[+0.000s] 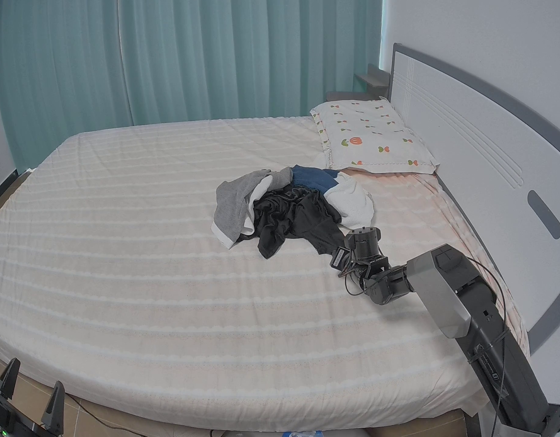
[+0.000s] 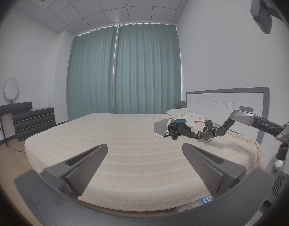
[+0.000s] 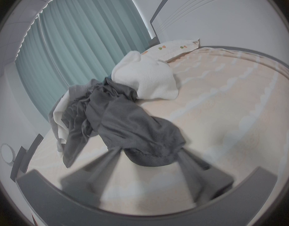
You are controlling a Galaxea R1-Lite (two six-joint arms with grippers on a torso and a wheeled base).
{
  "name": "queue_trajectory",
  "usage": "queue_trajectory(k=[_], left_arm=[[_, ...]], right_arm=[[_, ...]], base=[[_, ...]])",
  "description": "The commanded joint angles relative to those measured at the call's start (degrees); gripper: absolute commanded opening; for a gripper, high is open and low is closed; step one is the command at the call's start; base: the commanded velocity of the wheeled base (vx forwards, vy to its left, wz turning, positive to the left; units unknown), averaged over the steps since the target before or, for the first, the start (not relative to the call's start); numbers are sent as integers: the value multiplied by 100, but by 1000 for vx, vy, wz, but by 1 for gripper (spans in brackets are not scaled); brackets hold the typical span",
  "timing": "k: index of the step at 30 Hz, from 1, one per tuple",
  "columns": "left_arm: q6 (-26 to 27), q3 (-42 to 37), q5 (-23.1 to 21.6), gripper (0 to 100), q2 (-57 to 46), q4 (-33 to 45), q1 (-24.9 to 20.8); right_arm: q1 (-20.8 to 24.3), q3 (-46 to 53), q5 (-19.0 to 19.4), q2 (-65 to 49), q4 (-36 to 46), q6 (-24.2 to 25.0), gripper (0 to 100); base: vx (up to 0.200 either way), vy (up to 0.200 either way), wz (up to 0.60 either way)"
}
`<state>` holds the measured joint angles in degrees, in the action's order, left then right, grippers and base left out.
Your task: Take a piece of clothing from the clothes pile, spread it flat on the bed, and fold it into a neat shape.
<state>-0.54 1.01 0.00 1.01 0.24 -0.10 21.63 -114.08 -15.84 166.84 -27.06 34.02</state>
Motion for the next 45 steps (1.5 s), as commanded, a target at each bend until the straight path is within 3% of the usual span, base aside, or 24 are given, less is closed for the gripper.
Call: queue_trajectory(k=[1,8,11,18,24,26,32,37,38,39,40,41,43,45], left_arm=[[-17,-92,0,100,-22,2,1],[10,-92,0,100,-22,2,1],[-61,-84,-26,100,-31,2,1],[27,-84,-26,100,-31,2,1],[36,-84,-26,100,-31,2,1],[54,-84,-26,100,-40,2,10],[62,-92,-53,100,-40,2,10],[115,-92,-97,100,-40,-60,10],[-210,470,-141,100,22,-376,-8],[-210,470,-141,100,22,-376,-8],[-913,1613,-167,100,444,-534,-69],[-1168,2026,-167,100,743,-464,-122],[-1238,2465,-176,100,1156,-253,-157],[-878,2720,-255,100,1648,64,-157]], right_arm=[[8,-51,2,165,-62,8,0],[17,202,-60,-125,-625,-106,0],[87,1336,-16,-732,-1099,-150,0],[307,4509,608,-2279,-3121,-458,0],[333,6512,775,-3404,-4395,-440,0],[377,7532,1039,-3896,-5019,-397,0],[562,9272,1214,-4582,-6171,-388,0],[703,10072,1364,-5188,-6250,-265,0],[747,10230,1434,-5469,-6250,-63,0],[747,10230,1434,-5469,-6250,-63,0],[808,10292,1496,-5759,-6241,113,0],[861,10309,1540,-5873,-6241,157,0],[940,10309,1601,-6032,-6241,184,0],[984,10388,1636,-6339,-6241,192,0]], base=[[0,0,0],[0,0,0],[0,0,0],[0,0,0],[0,0,0],[0,0,0],[0,0,0],[0,0,0],[0,0,0],[0,0,0],[0,0,0],[0,0,0],[0,0,0],[0,0,0]])
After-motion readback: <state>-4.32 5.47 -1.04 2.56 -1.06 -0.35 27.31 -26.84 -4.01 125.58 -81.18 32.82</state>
